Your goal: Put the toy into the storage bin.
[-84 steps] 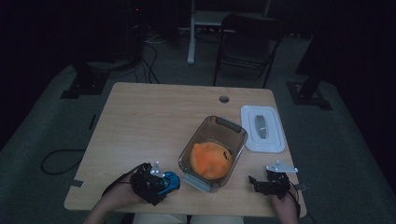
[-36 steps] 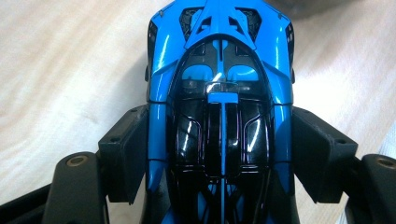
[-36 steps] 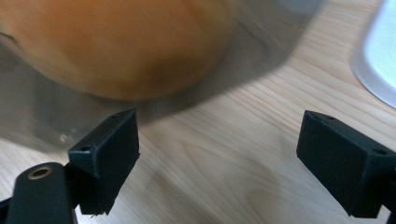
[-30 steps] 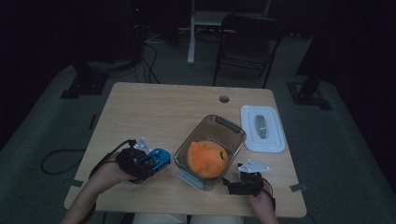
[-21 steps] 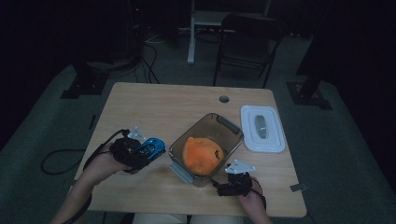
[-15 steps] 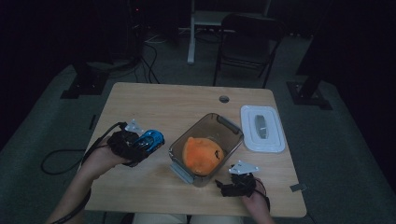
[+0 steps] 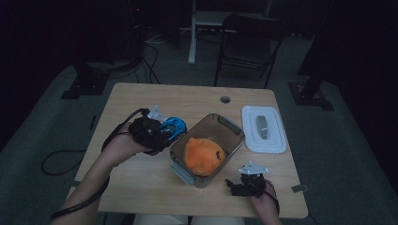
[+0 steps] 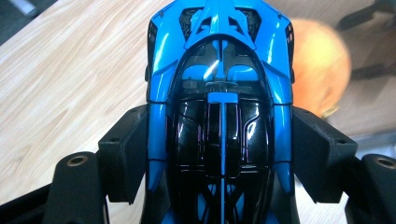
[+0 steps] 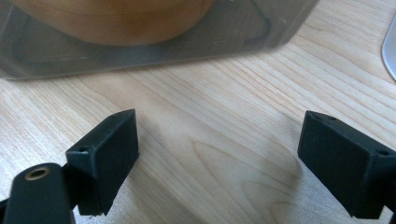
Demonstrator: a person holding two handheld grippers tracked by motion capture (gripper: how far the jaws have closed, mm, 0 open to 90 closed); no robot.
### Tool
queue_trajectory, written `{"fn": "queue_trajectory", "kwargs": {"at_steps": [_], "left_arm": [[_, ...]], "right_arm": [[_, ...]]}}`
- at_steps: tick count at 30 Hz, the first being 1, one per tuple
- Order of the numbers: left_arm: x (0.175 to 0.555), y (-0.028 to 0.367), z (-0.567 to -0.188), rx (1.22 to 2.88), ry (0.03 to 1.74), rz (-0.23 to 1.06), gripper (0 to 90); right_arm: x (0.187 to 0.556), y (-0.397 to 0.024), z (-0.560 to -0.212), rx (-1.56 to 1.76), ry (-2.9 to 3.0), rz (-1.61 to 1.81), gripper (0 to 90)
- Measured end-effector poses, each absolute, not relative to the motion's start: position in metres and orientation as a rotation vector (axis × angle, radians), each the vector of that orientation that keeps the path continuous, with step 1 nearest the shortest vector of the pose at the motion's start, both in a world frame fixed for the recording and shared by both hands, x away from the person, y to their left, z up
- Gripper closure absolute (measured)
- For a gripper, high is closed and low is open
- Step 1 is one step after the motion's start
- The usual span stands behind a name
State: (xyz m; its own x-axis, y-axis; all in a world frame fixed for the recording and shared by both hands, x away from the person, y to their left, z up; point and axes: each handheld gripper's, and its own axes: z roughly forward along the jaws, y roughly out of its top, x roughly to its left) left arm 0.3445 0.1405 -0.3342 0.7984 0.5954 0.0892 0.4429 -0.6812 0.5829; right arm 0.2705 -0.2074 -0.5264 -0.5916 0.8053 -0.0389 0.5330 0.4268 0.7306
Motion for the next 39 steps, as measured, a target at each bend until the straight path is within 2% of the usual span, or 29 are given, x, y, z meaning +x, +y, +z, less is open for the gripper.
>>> {"fn": "queue_trajectory", "kwargs": {"at_steps": [13,17,20,32,39], "left_arm": [[0.359,0.075,-0.335,2.472,0.668,0.329,28.8],[0.363,0.065,-0.339,2.479,0.661,0.316,28.8],[0.366,0.052,-0.348,2.477,0.656,0.267,28.8],[0.376,0.034,-0.376,2.528,0.68,0.209,28.8],[0.377,0.026,-0.388,2.582,0.686,0.238,28.5]], "right_arm": [[0.271,-0.209,-0.527,1.147,2.3,0.984,12.0],[0.271,-0.21,-0.527,1.146,2.301,0.983,12.1],[0.271,-0.21,-0.527,1.146,2.302,0.986,12.0],[0.272,-0.21,-0.527,1.15,2.304,0.983,12.1],[0.271,-0.21,-0.527,1.147,2.306,0.982,12.1]]}}
